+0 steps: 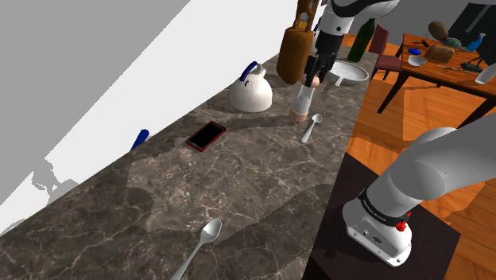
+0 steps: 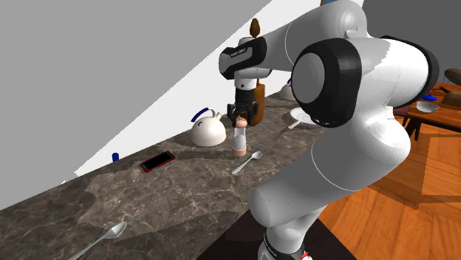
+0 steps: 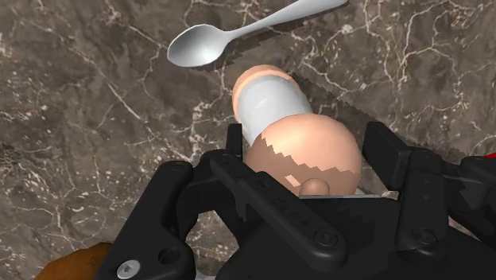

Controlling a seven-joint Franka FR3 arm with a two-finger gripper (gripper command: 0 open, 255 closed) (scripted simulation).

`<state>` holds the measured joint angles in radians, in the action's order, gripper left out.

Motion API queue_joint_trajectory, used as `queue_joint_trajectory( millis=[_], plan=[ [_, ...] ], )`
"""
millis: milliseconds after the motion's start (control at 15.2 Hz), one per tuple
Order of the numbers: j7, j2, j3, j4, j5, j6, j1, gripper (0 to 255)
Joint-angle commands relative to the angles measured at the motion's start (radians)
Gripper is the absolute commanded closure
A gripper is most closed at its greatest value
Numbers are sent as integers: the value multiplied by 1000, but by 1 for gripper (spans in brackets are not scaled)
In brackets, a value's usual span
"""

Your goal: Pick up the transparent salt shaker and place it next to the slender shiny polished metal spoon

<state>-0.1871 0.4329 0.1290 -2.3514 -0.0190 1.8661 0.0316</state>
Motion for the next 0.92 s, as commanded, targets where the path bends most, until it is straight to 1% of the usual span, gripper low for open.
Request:
queue_joint_trajectory(
  millis=[0, 858],
  plan=[
    [3, 4, -2, 24, -1, -27, -1, 255],
    [13, 9, -7, 194, -2, -202, -3, 255]
  ],
)
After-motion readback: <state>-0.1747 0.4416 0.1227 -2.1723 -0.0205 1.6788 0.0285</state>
